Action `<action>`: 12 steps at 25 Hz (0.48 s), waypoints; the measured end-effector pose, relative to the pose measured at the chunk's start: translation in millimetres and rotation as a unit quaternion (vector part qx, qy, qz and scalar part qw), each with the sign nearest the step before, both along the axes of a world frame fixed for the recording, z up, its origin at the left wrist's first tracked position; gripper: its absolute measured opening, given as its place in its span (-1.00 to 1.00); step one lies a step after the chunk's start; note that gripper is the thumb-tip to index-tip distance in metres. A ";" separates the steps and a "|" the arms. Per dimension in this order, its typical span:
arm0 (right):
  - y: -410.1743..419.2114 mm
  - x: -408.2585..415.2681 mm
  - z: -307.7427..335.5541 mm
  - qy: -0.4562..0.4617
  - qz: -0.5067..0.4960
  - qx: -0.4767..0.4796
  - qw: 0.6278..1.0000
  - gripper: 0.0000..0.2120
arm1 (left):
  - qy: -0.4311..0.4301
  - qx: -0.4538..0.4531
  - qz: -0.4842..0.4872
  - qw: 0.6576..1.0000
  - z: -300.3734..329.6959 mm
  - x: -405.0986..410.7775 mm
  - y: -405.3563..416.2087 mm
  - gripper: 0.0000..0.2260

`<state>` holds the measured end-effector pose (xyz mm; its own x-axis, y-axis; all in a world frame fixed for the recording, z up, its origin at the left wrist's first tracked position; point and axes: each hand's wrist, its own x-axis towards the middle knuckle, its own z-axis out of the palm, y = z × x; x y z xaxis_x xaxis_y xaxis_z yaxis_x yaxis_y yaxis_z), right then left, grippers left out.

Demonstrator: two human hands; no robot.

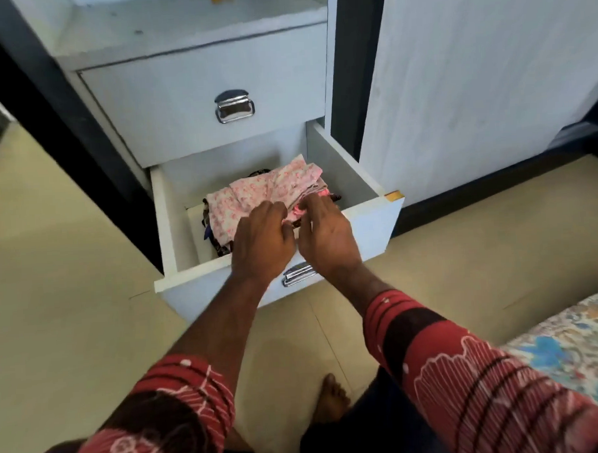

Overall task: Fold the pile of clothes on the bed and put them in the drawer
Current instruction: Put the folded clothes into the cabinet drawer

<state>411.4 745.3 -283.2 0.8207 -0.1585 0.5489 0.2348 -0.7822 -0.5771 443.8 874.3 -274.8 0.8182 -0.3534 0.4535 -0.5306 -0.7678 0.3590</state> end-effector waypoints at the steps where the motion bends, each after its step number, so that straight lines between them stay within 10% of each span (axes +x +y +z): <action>1: 0.9 -22.6 -6.0 0.011 -0.002 -0.015 1.000 -0.74 | -0.026 0.022 0.012 0.999 -1.1 -24.5 2.0 -0.88; 7: 0.1 -99.0 -44.0 0.354 0.064 -0.170 0.918 -0.35 | 0.110 0.043 0.020 0.993 -46.3 -137.0 1.8 -0.68; 12: 11.1 -92.8 -62.2 0.391 0.099 -0.247 0.881 -0.24 | 0.174 0.182 0.057 0.966 -52.8 -125.7 7.4 -0.34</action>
